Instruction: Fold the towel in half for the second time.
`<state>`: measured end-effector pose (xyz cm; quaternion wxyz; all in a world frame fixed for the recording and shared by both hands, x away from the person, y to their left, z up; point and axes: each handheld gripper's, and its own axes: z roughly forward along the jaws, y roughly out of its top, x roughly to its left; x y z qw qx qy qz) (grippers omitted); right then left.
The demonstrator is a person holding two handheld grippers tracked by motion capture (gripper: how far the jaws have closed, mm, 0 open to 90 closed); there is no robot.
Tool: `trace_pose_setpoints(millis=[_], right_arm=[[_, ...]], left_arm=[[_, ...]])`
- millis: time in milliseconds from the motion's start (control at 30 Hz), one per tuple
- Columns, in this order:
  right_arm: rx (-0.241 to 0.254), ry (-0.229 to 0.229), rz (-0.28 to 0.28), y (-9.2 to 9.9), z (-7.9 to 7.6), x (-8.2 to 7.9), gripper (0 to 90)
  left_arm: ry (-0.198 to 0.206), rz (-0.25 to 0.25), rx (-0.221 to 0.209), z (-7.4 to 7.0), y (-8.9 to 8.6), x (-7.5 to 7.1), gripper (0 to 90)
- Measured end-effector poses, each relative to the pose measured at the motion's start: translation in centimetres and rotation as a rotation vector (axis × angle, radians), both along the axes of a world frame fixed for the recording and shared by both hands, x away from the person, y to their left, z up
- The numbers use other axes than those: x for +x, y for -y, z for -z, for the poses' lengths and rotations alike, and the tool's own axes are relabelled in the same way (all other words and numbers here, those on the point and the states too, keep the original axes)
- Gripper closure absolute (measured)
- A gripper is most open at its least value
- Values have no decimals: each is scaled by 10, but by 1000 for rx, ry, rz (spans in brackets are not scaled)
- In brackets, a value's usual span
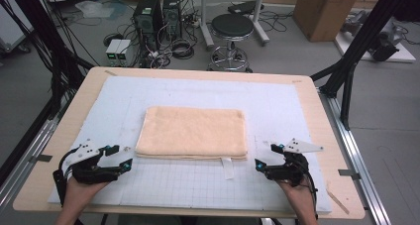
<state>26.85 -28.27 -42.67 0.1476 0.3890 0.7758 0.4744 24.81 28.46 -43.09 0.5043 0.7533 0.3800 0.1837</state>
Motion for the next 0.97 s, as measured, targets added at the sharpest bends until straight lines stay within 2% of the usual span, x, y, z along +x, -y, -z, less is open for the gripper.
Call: trace_pose_setpoints(millis=[200,367,600,967], right_arm=[[-15,-3,6,5,2,-8,119],[-10,-2,6,7,3,-14,119],[-15,-5,-2,3,4,-13,119],[-14,17,-2,2,2,-14,119]], left_arm=[[-2,6,20,2,0,-8,253],[4,11,42,3,1,-13,253],[7,1,37,3,-2,-14,253],[15,-2,26,3,-4,-13,252]])
